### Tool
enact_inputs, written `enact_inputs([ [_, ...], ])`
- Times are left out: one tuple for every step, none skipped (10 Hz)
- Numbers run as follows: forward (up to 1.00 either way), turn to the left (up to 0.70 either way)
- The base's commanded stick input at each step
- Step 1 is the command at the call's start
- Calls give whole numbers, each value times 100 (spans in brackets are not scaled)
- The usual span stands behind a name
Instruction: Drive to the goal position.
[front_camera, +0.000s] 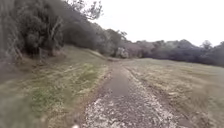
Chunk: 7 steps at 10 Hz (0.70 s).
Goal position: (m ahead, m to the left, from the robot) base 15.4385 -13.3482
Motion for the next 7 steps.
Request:
enact_inputs([
  [60, -15],
  [60, -15],
  [60, -10],
  [60, -6],
  [60, -4],
  [60, -1],
  [60, 0],
])
